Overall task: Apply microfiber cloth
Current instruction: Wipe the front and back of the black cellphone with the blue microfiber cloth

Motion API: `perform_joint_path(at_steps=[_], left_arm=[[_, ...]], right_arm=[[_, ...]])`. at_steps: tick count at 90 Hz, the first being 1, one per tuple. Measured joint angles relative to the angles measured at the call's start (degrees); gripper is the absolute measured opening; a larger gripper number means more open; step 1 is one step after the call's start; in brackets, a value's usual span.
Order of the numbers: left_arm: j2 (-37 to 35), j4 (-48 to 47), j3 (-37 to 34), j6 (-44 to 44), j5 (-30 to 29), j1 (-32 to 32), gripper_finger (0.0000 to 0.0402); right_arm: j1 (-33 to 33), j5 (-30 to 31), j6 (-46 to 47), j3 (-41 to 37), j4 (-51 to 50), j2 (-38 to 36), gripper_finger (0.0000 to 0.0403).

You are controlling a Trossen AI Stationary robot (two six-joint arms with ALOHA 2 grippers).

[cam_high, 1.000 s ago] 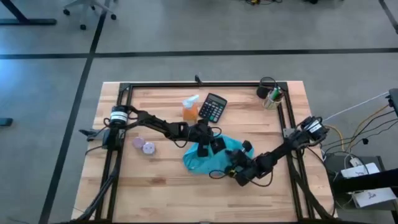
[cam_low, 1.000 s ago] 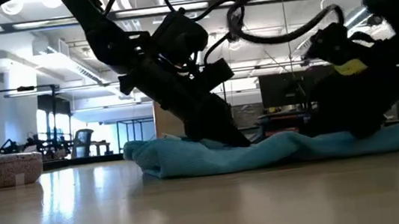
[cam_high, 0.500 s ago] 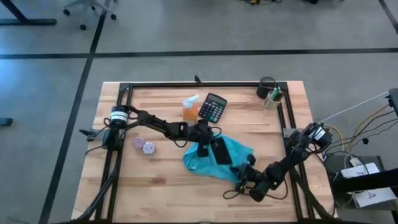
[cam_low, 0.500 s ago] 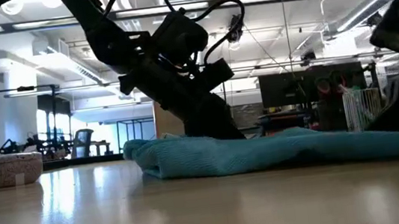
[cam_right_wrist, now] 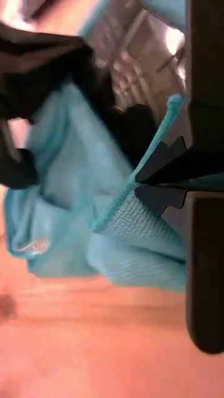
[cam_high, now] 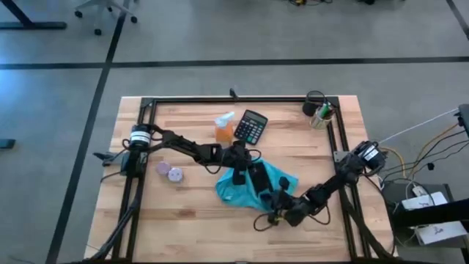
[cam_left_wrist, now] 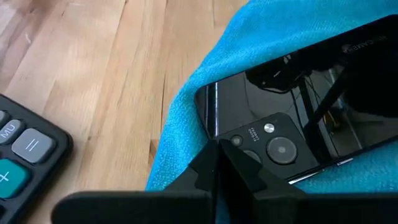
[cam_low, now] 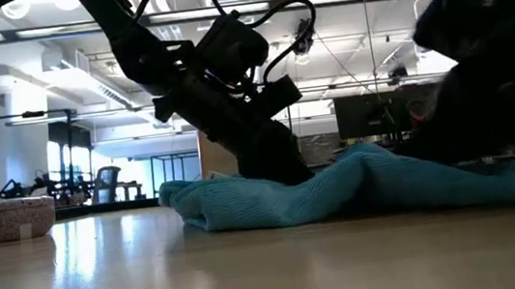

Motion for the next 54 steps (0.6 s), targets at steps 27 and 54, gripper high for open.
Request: perform_joint_path(at_steps=[27,54], left_arm=[[0.0,0.1,0.0,0.0,0.0,0.0,0.0000],[0.0,0.2,0.0,0.0,0.0,0.0,0.0000]], right_arm=[[-6.0,-5.0,-1.1,0.1,-2.1,0.4,0.0000],[-12.2,-1.3,0.6,0.2,-6.3,0.3,0.0000]])
